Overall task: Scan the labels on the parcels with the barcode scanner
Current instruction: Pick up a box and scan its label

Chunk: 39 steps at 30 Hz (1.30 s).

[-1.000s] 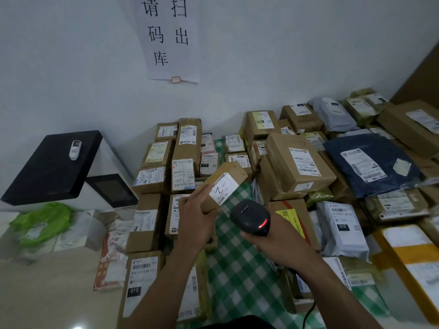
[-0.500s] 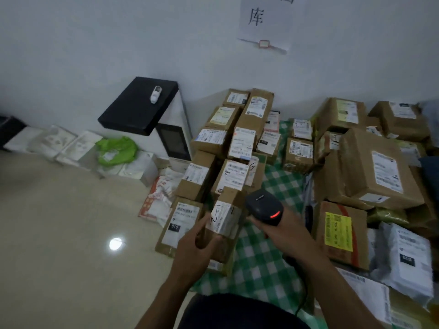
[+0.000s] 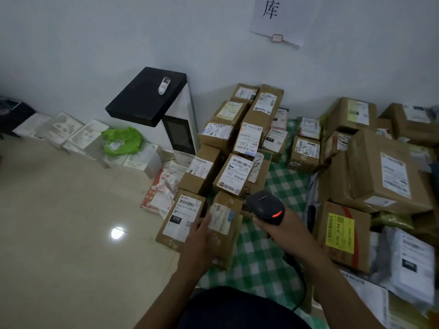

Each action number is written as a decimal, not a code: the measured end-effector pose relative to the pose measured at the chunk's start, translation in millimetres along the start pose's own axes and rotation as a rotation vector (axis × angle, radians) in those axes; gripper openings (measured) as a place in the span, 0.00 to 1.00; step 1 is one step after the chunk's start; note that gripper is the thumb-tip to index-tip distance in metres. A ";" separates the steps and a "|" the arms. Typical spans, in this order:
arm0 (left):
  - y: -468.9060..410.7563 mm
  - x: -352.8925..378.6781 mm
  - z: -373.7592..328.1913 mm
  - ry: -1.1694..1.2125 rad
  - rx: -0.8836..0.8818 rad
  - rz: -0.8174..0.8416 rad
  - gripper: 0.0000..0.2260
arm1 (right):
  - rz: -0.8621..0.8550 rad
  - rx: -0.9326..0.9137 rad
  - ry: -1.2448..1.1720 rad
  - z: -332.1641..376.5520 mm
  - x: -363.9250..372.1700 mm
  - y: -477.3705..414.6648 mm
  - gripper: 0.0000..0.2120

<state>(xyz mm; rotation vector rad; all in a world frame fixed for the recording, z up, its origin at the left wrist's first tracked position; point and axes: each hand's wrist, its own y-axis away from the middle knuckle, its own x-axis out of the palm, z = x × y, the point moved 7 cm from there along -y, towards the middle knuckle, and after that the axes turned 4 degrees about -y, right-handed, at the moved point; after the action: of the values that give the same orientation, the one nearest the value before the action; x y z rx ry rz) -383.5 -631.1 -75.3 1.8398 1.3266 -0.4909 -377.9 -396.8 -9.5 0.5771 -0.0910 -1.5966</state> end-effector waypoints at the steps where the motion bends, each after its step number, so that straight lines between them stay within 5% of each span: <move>1: -1.3 -1.8 -4.0 -0.070 0.003 -0.032 0.34 | -0.002 0.001 -0.002 -1.6 -1.8 0.4 0.07; 15: -29.1 13.3 -70.8 -0.326 0.294 -0.091 0.20 | -0.182 0.080 -0.227 -12.6 -51.9 -7.7 0.17; 24: -108.3 31.8 -230.6 -0.225 0.567 -0.015 0.18 | -0.312 0.087 -0.401 -14.3 -124.8 -22.4 0.12; 30: -213.6 80.6 -271.1 -0.013 0.345 0.225 0.03 | -0.421 0.143 -0.506 -34.5 -165.9 -51.5 0.14; 34: -282.2 147.3 -259.7 -0.038 0.146 0.395 0.17 | -0.422 0.178 -0.516 -48.4 -178.5 -72.2 0.12; 39: -324.0 195.9 -260.9 0.321 -0.093 0.440 0.16 | -0.424 0.233 -0.476 -67.1 -187.4 -89.1 0.12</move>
<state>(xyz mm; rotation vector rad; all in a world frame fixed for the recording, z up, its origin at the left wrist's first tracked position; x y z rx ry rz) -642.6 -264.9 -176.4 2.1116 1.0702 0.1004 -431.6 -188.4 -45.3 0.3964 -0.5460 -2.1323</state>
